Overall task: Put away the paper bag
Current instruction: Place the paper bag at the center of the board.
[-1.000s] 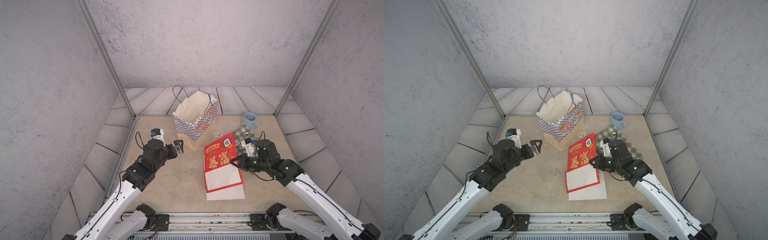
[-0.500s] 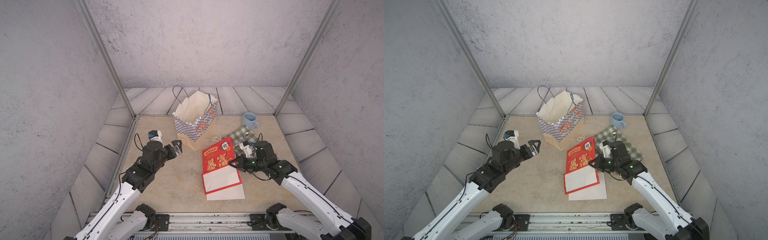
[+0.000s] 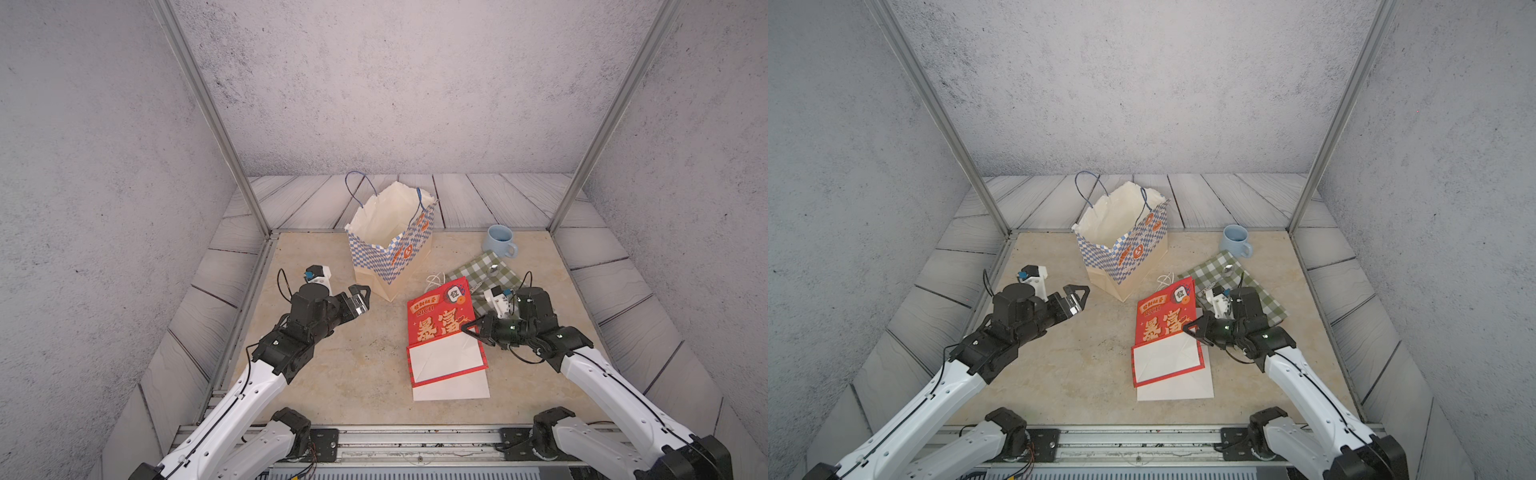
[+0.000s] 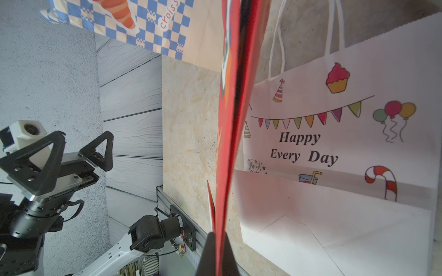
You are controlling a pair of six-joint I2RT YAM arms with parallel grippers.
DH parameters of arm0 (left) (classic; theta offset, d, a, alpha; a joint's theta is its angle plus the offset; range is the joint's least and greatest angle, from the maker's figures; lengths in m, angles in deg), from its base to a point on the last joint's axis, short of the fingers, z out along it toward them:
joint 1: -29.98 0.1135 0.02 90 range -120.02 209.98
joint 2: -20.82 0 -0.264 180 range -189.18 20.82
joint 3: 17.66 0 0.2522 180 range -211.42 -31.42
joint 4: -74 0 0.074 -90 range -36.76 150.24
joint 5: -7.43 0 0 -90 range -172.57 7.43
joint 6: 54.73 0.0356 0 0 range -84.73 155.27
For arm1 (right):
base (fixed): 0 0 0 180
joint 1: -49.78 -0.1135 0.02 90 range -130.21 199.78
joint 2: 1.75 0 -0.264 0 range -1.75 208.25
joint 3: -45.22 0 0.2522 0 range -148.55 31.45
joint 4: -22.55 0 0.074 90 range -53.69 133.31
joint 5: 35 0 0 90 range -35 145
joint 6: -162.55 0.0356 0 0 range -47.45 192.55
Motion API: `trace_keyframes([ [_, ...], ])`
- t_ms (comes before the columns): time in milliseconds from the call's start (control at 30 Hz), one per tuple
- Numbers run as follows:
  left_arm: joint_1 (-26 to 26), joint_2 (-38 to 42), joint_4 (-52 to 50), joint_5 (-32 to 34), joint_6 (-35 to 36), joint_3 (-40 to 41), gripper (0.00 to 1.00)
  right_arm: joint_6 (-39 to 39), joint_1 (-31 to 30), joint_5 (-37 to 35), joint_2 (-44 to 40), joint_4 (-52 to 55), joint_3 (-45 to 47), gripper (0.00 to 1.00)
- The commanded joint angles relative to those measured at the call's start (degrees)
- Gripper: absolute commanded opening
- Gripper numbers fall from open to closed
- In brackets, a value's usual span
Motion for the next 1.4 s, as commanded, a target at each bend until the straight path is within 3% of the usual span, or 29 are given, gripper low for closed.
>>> trace_keyframes([
  [0,0.59,0.34,1.65,-1.26,-0.27,0.76,0.99,-0.65,0.77,2.88,0.51,-2.89,1.36,0.00],
  [433,1.34,0.60,1.86,-1.81,-0.53,1.73,0.99,-2.23,3.41,4.00,1.02,-3.55,7.47,0.00],
  [700,1.71,0.43,2.14,-2.35,-0.54,1.98,0.99,-5.86,4.50,2.23,3.11,-0.97,7.61,0.18],
  [900,2.00,-0.01,1.32,-3.44,-0.70,2.12,0.99,-13.54,4.53,-3.05,6.87,6.80,3.62,0.38],
  [1133,2.00,-3.67,-1.78,-6.47,-3.32,2.04,0.99,-17.85,4.53,-15.45,10.83,14.28,-0.74,0.58],
  [1367,1.57,-12.06,-5.46,-15.42,-9.38,3.00,0.97,-15.62,4.50,-27.42,7.65,19.69,-3.19,0.63],
])
